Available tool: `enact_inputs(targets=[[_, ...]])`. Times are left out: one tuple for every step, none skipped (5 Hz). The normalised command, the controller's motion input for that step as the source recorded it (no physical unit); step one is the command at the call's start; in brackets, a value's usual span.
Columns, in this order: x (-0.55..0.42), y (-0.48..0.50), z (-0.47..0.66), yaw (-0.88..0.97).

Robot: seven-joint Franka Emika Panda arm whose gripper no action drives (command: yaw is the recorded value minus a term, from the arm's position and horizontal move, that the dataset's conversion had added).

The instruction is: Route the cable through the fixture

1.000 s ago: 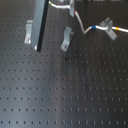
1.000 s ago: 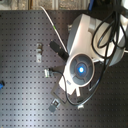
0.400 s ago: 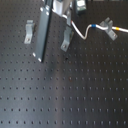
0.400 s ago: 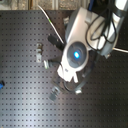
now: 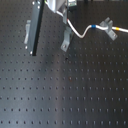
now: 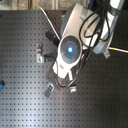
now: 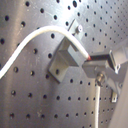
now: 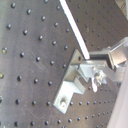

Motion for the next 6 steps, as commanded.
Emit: enact_inputs(targets=[[-0.085, 0.067, 0.3, 0.48], [-0.054, 0.064, 0.12, 0.54], [-0.015, 0.017, 0.08, 0.42], [0.002, 0.0, 0.14, 0.28], [-0.316, -0.243, 0.26, -0.05], [-0.036, -0.023, 0.0, 0.0]])
